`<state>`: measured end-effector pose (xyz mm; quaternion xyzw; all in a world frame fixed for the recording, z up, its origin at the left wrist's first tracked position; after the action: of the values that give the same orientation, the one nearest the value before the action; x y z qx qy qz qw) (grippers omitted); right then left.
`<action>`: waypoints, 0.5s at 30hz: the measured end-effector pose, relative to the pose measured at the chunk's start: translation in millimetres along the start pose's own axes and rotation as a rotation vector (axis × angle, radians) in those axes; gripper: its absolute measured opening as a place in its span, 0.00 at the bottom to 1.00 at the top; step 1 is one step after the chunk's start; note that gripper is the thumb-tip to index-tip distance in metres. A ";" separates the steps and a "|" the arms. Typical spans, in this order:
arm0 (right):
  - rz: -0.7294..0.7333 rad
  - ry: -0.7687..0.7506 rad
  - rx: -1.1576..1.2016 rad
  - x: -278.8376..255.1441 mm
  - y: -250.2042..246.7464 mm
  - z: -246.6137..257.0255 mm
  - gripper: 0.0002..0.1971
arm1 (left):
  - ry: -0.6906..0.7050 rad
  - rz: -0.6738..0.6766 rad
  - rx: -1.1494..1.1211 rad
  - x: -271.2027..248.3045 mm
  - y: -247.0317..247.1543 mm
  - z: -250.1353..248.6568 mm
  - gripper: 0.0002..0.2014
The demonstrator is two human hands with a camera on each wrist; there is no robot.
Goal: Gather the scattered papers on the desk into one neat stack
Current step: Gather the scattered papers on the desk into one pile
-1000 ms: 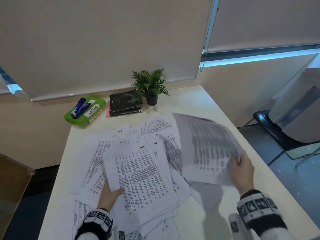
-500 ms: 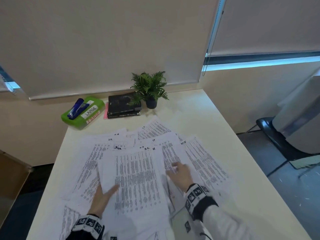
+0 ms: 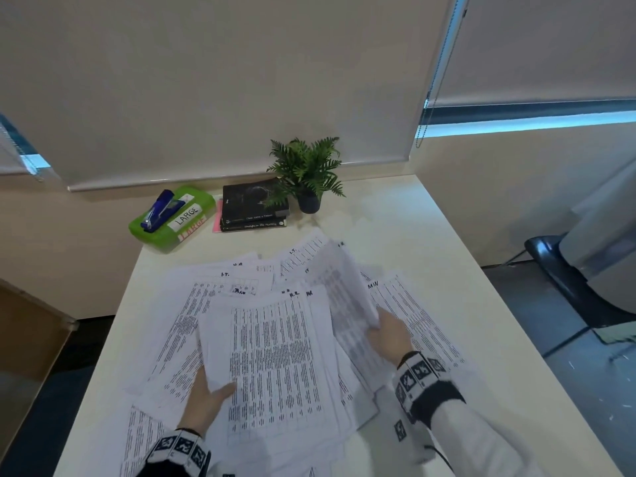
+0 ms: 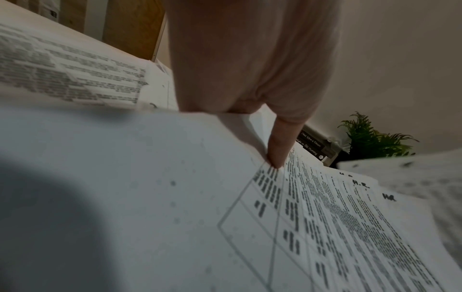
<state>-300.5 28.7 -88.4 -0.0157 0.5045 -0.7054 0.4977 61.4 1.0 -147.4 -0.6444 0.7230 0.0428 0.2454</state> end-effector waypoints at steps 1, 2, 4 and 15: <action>-0.110 -0.044 0.027 -8.1 -15.2 1.7 0.14 | 0.002 -0.001 0.007 -0.3 -0.2 -0.5 0.37; -0.221 -0.080 0.084 -19.5 -33.3 4.1 0.12 | 0.003 0.001 0.008 -1.2 -0.5 -1.2 0.37; -0.419 -0.141 0.285 -39.1 -74.9 7.4 0.08 | 0.010 0.004 0.015 -1.3 0.3 -2.2 0.37; 0.402 -0.006 0.492 -64.7 24.7 39.7 0.08 | -0.087 -0.011 -0.231 -14.1 6.7 -22.1 0.35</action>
<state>-230.1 47.5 -55.8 0.2029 0.3104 -0.6937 0.6174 49.1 6.6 -123.9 -0.6699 0.6983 0.1525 0.2008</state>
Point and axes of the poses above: each hand's wrist, its own x-axis towards the middle knuckle, its own y-axis out of the palm, z = x × y, the point moved 7 cm from there along x, towards the middle knuckle, and after that the axes turned 8 degrees about y, right-handed, at the moved point
